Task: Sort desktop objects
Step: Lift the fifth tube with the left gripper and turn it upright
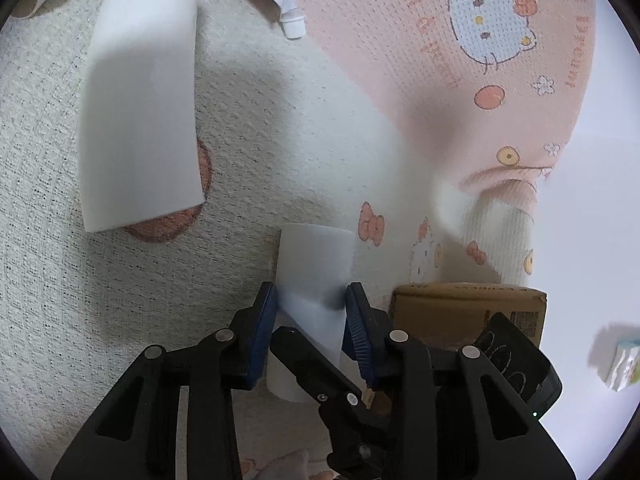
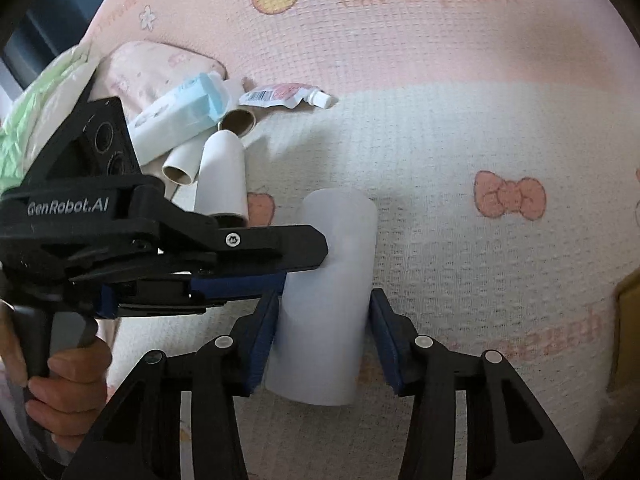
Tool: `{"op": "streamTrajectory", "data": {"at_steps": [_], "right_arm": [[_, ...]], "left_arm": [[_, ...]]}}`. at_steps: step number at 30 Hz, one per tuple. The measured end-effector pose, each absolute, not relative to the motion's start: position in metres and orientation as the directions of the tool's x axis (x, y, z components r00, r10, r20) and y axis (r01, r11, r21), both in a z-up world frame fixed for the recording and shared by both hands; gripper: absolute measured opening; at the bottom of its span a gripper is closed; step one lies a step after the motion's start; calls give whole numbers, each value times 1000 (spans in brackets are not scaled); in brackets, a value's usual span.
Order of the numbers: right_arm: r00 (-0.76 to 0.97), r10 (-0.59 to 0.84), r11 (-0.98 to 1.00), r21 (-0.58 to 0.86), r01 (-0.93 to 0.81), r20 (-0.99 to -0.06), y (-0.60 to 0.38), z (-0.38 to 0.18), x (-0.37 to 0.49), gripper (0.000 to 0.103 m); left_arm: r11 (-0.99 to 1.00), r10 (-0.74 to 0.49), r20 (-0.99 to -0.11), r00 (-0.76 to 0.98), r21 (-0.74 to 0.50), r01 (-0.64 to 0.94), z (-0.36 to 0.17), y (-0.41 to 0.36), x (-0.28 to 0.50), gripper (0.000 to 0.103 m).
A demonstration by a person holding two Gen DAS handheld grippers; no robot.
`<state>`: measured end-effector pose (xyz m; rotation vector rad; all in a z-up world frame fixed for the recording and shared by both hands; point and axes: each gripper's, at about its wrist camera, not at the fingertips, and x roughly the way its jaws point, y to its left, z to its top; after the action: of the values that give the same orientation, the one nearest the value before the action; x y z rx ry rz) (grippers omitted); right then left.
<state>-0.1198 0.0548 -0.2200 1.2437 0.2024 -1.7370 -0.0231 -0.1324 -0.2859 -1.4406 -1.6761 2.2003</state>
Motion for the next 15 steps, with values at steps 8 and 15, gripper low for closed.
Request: {"op": "streamTrajectory", "data": {"at_steps": [8,15], "right_arm": [[-52,-609,-519,348,781,-791,53,-209,-118,44],[-178,-664,-508,263,820,-727,64,-156,-109,44]], "left_arm": [[-524,450,-659,-602,-741,419,-254,-116,-25,39],[-664,397,-628,-669,-700,263,-188,-97,-29,39]]}}
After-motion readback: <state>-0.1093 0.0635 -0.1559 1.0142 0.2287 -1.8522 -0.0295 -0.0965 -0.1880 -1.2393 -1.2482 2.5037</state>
